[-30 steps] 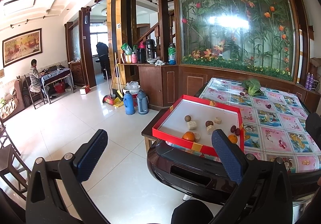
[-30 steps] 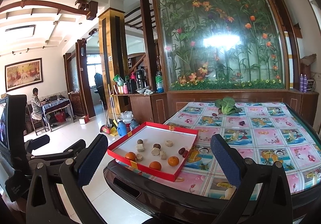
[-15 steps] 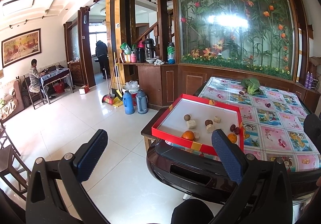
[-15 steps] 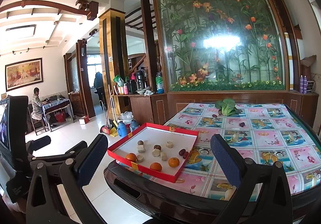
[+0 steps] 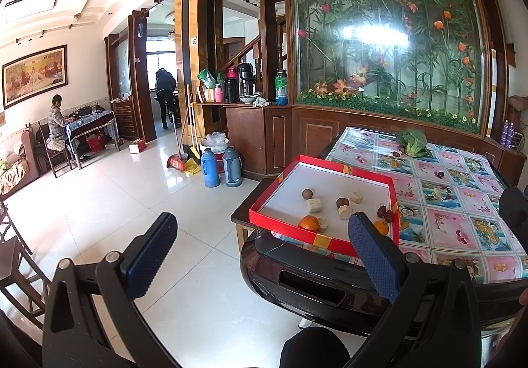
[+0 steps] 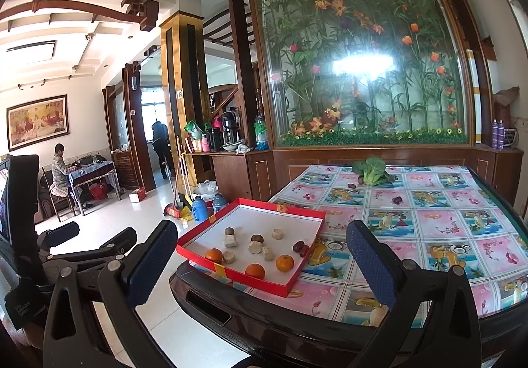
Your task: Organize fruits
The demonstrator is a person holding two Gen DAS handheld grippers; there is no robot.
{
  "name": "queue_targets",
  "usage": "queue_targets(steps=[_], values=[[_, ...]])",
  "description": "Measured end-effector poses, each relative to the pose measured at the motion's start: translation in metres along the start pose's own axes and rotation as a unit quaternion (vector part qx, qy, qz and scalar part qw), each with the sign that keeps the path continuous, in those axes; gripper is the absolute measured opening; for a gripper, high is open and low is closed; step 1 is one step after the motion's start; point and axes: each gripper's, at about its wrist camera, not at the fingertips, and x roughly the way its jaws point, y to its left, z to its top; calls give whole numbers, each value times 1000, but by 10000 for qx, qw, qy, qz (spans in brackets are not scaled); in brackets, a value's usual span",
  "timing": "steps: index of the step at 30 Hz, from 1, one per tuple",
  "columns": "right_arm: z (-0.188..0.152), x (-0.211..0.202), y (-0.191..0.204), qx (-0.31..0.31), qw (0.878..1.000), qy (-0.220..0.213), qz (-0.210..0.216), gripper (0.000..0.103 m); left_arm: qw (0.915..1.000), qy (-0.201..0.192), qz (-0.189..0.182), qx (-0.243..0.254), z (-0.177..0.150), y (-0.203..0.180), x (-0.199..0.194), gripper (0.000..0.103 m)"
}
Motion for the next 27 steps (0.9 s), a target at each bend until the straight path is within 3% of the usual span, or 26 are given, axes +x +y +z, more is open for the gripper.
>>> queue_targets(steps=[27], values=[[-5,4,-8,116,9997,199,-8,102,10000,30,-9,-57,0,5,0,103]])
